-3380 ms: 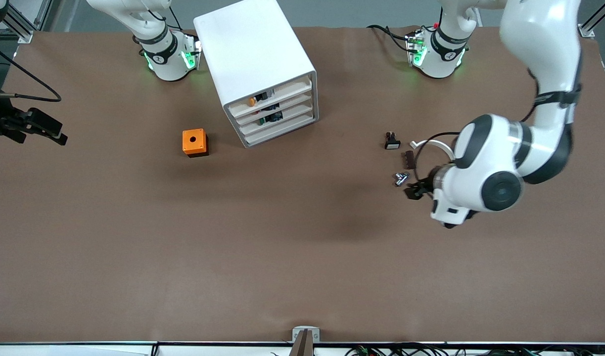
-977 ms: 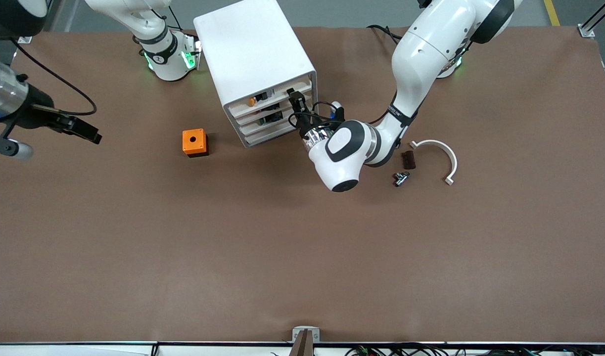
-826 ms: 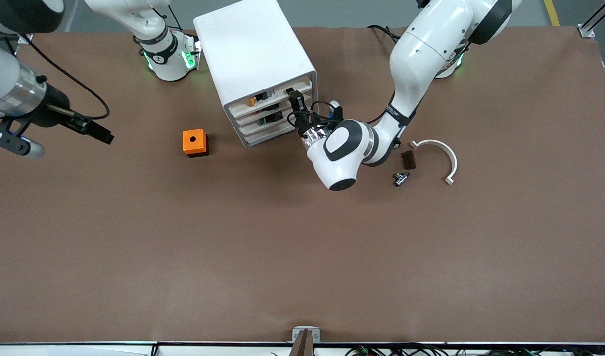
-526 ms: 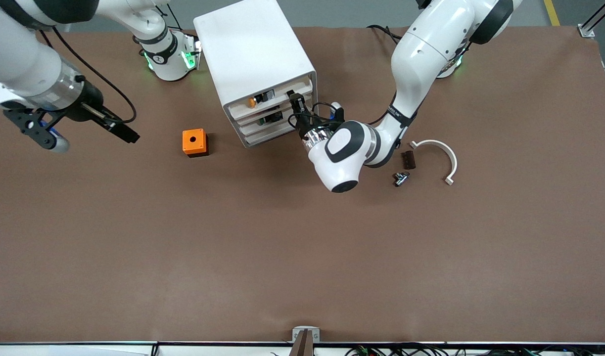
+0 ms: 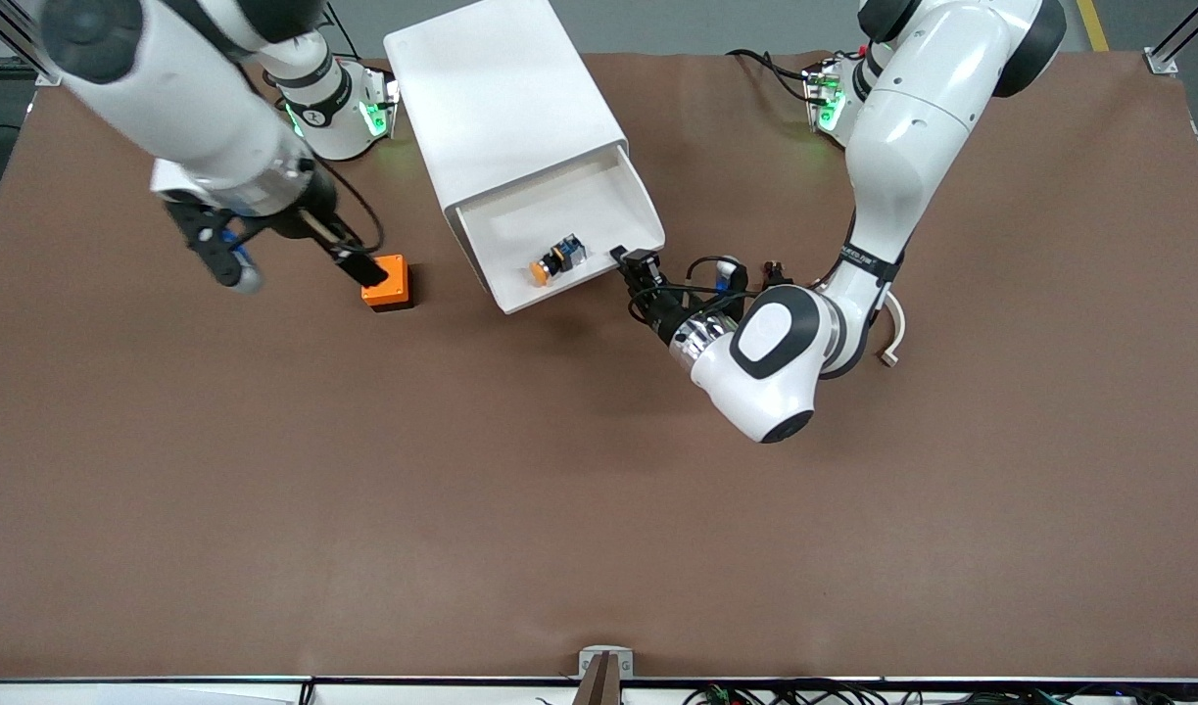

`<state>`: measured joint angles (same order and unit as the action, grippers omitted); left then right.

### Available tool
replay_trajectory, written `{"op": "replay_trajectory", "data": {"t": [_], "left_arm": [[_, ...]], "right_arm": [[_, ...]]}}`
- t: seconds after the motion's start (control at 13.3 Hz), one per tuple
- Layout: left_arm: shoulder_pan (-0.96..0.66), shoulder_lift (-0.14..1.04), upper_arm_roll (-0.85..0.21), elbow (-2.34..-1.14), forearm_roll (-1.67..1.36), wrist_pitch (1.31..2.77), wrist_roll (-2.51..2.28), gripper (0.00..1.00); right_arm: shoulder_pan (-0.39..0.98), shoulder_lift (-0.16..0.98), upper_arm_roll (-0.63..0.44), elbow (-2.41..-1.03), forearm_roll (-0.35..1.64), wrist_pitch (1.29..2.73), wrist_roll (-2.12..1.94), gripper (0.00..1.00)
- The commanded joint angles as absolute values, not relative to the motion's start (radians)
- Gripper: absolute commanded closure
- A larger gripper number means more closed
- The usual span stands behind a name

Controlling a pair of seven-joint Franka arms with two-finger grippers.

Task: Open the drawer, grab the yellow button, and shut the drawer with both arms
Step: 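Pull the drawer open with the left gripper while the right gripper reaches in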

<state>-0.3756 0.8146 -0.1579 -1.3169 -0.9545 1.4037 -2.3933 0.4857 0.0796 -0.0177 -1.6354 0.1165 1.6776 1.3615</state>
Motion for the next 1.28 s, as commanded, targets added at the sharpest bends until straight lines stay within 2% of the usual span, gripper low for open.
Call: {"op": "replay_trajectory", "data": {"t": [0.0, 0.08, 0.45, 0.68, 1.13, 1.2], "left_arm": [[-0.367, 0.813, -0.144, -1.287, -0.960, 1.391, -2.336, 0.41], [-0.365, 0.807, -0.144, -1.287, -0.947, 1.391, -2.336, 0.01], [-0.298, 0.788, -0.149, -1.279, -0.786, 1.391, -2.280, 0.01], [-0.218, 0.784, -0.149, -1.252, -0.726, 1.390, -2.166, 0.01], [-0.181, 0.761, -0.117, -1.243, -0.427, 1.408, -1.978, 0.01], [-0.181, 0.758, -0.112, -1.243, -0.378, 1.423, -1.951, 0.01]], "right_arm": [[0.572, 0.130, -0.026, -1.629, 0.126, 1.747, 1.506, 0.00], [0.600, 0.152, -0.026, -1.629, 0.126, 1.781, 1.558, 0.00], [0.721, 0.222, -0.026, -1.646, 0.124, 1.879, 1.742, 0.00], [0.774, 0.235, -0.026, -1.706, 0.115, 1.969, 1.802, 0.00], [0.851, 0.298, -0.028, -1.718, 0.107, 2.019, 1.852, 0.00], [0.854, 0.298, -0.028, -1.720, 0.107, 2.017, 1.852, 0.08]]}}
